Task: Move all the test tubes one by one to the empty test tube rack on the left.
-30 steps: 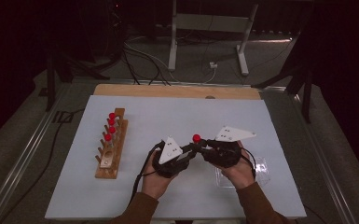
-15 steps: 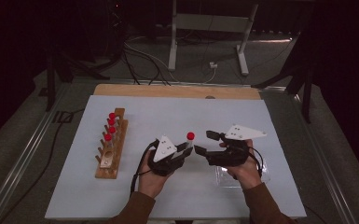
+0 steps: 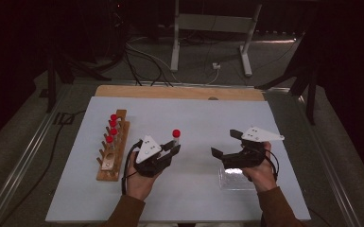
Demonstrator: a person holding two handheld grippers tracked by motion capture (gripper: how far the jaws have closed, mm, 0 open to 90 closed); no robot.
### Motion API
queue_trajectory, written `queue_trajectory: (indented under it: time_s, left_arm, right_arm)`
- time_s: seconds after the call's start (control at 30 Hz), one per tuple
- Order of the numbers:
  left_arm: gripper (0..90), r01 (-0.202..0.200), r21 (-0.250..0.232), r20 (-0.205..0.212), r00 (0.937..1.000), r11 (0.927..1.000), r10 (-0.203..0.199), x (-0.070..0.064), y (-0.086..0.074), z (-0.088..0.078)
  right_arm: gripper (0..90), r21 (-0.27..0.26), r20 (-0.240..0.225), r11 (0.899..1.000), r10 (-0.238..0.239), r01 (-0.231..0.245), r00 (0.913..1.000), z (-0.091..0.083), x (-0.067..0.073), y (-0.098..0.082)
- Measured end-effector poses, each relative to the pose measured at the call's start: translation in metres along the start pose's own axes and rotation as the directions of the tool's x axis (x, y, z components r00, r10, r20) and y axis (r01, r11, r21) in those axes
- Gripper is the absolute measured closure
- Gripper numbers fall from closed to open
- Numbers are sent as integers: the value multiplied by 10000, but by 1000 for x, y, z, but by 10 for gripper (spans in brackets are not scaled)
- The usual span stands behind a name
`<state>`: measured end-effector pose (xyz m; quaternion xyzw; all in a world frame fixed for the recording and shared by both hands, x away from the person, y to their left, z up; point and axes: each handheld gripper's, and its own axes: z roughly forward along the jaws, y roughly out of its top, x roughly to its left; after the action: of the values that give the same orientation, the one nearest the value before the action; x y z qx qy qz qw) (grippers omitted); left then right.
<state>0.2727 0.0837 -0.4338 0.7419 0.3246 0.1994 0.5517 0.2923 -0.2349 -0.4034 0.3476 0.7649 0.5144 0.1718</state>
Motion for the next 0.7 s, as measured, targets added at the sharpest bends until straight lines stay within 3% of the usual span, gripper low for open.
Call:
queue_trajectory:
  time_s: [0.4, 0.7]
  left_arm:
    - [757, 233, -132, -553, 9982, 9996, -240, 19, -5, -28]
    - [757, 154, -114, -861, 9962, 9998, -163, 31, -7, -46]
  right_arm:
    - [0, -153, 624, 9996, 241, -232, 9978, -19, -20, -9]
    - [0, -243, 997, 9987, 477, -455, 9939, -30, -33, -16]
